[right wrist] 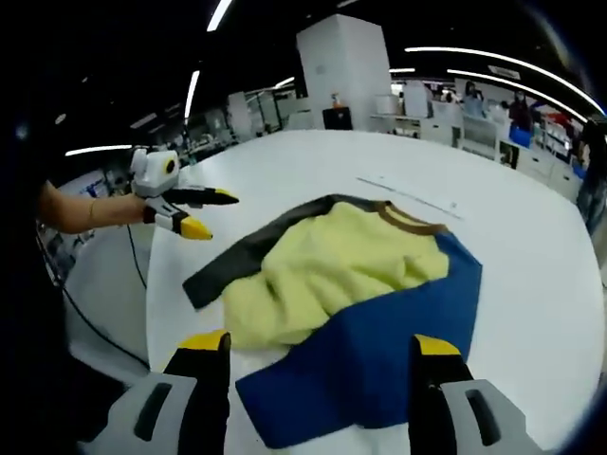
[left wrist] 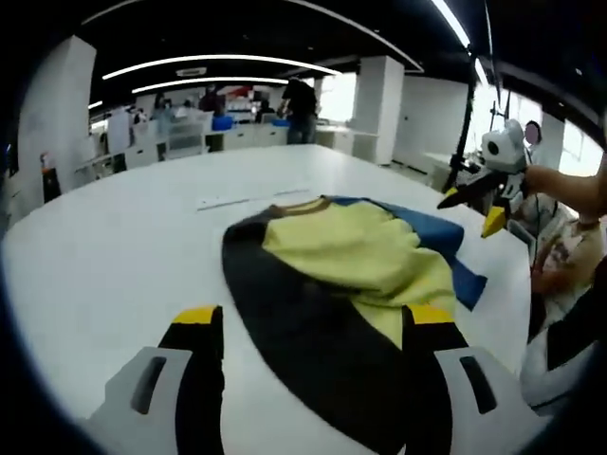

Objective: Fold the garment on the visible template until the final outline fits inside the template.

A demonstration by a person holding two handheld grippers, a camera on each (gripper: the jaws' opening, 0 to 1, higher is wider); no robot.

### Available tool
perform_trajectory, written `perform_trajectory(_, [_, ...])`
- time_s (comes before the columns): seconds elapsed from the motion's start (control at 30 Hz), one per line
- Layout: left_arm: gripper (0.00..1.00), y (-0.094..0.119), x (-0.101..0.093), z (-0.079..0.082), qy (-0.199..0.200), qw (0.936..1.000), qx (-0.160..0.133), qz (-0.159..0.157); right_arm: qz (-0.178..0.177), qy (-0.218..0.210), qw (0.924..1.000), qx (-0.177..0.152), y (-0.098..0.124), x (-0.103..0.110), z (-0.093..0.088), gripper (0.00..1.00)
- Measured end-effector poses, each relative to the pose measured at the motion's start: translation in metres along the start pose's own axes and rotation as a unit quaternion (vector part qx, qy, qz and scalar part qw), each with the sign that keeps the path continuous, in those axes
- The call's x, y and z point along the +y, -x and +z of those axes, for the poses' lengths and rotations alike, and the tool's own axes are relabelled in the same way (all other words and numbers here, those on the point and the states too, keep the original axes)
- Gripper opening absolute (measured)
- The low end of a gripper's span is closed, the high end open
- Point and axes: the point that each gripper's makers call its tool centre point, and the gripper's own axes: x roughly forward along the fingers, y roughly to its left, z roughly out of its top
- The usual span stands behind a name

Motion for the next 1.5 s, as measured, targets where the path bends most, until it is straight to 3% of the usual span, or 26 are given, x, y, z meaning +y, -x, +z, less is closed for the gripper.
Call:
perform_trajectory(0.2, [0.72, 0.008, -0.014, -0.025, -0.002, 0.9998, 0.019, 0.002, 0.011, 0.002, 0.9999, 0.005, 0.004, 0.018, -0.014, 0.74])
perform_trajectory(0.37, [0.69, 0.014, -0.019, -0.037, 0.024, 0.9994, 0.023, 0.014, 0.021, 0.001, 0.9996, 0.017, 0.001, 0.033, -0.031, 0.7])
perform_trajectory(0.63, [0.61, 0.024, -0.019, -0.063, 0.061, 0.9962, 0.036, 0.051, 0.006, 0.024, 0.999, 0.038, -0.007, 0.044, -0.057, 0.61])
perform_trajectory(1.03, [0.5, 0.027, -0.029, -0.096, 0.055, 0.9931, 0.074, 0.073, -0.039, 0.064, 0.9951, 0.065, -0.02, 0.043, -0.079, 0.38])
perform_trajectory(1.23, [0.46, 0.025, -0.034, -0.098, 0.003, 0.9938, 0.086, 0.07, -0.052, 0.087, 0.992, 0.076, -0.025, 0.042, -0.085, 0.32])
perform_trajectory(1.5, [0.39, 0.024, -0.039, -0.097, -0.001, 0.9944, 0.081, 0.067, -0.058, 0.095, 0.9903, 0.083, -0.028, 0.042, -0.09, 0.28])
